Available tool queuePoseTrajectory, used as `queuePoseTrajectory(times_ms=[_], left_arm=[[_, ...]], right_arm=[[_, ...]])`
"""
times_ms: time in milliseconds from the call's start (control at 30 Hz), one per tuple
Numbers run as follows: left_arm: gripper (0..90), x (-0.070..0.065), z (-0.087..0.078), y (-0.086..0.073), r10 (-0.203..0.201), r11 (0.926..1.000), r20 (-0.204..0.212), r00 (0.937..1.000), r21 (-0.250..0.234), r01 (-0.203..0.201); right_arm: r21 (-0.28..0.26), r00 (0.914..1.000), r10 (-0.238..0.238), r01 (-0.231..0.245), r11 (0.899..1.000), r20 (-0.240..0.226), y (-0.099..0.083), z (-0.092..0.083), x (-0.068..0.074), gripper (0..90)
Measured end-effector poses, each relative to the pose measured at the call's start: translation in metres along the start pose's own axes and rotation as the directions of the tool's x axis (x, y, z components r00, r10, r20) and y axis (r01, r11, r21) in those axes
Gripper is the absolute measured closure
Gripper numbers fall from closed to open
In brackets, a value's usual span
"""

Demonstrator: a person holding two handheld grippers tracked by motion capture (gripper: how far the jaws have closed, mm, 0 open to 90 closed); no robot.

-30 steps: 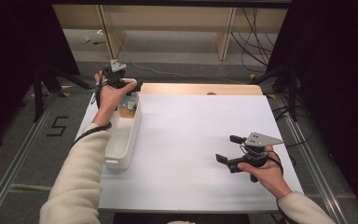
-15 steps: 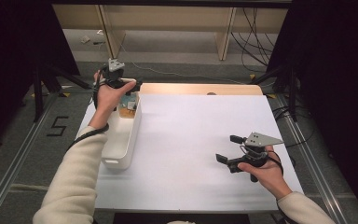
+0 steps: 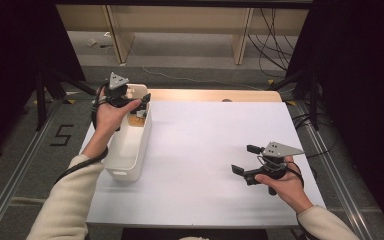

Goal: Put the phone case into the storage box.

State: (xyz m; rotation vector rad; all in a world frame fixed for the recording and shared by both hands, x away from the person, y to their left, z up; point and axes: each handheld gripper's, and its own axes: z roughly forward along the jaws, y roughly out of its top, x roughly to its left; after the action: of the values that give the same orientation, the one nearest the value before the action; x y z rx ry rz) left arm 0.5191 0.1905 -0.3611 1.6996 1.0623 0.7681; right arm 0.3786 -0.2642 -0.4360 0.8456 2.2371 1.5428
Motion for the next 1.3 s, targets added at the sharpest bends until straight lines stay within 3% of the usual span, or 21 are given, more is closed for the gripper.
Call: queuePoseTrajectory(times_ms=[133,567,833,1300], left_arm=[[1.0,-0.005,-0.012,-0.005,-0.036,0.9991,0.021,0.9991,-0.023,0.036],[1.0,-0.021,-0.044,-0.030,-0.018,0.9997,0.048,0.9987,-0.019,0.018],[1.0,-0.030,-0.059,-0.049,-0.031,0.9994,0.061,0.9977,-0.013,0.032],[1.1,-0.036,-0.081,-0.062,-0.020,0.9995,0.071,0.9972,-0.024,0.022]], right_arm=[[-0.001,1.0000,0.000,0.000,1.000,0.000,0.000,0.000,0.000,4.3],[-0.002,1.0000,0.000,0.000,1.000,0.003,0.000,-0.001,0.000,4.2],[-0.003,1.0000,0.002,-0.002,1.000,0.002,0.000,0.000,0.000,4.2],[-0.002,1.0000,0.001,-0.001,1.000,0.004,0.000,-0.001,0.000,4.1]])
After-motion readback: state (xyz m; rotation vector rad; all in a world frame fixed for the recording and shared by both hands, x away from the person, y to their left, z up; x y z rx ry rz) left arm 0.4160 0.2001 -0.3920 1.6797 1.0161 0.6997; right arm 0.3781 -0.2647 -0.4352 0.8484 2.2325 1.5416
